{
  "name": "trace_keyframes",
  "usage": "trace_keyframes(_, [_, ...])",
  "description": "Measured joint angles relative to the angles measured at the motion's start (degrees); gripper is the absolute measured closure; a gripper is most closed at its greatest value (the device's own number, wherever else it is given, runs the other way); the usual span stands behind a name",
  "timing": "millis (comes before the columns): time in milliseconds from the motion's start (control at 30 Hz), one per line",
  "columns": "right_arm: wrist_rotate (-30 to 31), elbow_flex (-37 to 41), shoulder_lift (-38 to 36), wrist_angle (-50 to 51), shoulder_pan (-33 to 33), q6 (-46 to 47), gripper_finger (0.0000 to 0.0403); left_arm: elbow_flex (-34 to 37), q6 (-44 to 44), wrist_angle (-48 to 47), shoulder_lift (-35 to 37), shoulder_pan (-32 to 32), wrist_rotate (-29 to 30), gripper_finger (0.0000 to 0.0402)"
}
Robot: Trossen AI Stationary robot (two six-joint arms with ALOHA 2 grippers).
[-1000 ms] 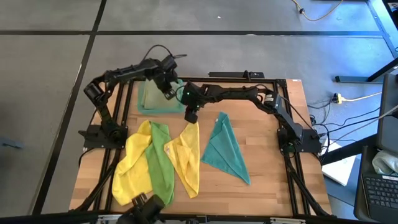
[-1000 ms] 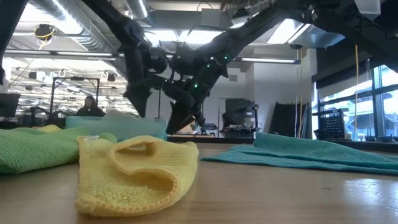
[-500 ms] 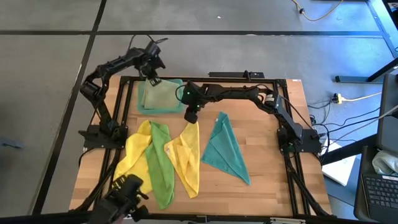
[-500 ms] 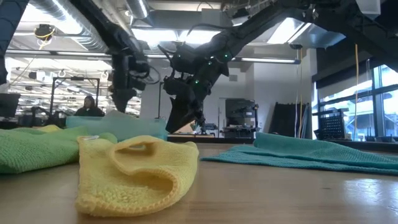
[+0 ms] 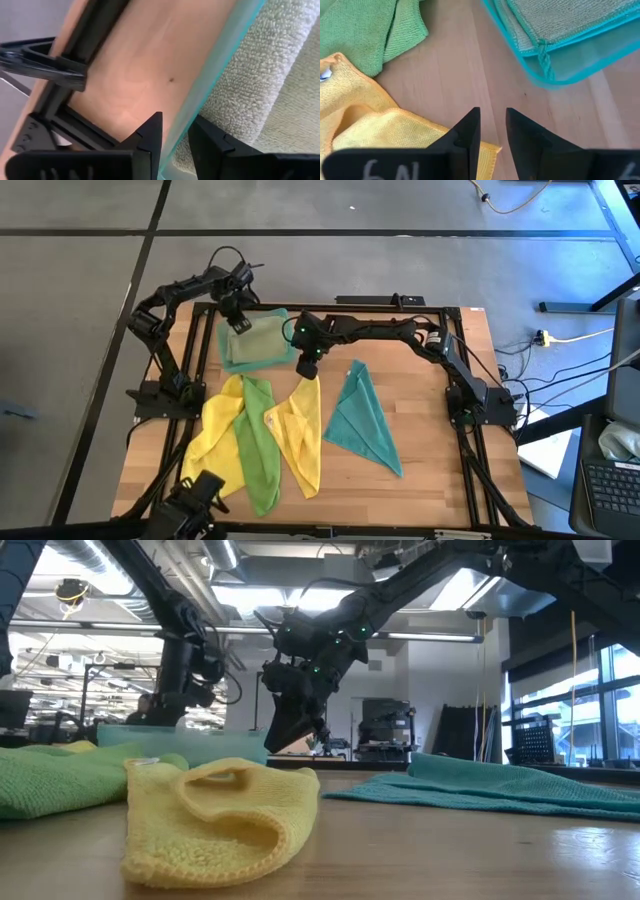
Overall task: Fold microfiber towels
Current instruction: Put the light green microfiber cloth into the blue bin, then fold the blue microfiber cloth
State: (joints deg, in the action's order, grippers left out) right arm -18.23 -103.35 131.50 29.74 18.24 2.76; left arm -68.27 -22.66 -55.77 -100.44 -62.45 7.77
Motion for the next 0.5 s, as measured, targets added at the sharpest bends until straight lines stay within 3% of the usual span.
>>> trace_keyframes(300, [-0.02,0.00,-0.15,0.04,0.00,1.73,0.0309,-1.19,-2.56,0.92,0.17,1.34,3.00,0.0320])
trace_keyframes(500, [-0.03,-0.07,-2.12,0.52,0.00,3.22,0.0308,-5.33,-2.06,3.15,5.81,0.81,2.97,0.0320])
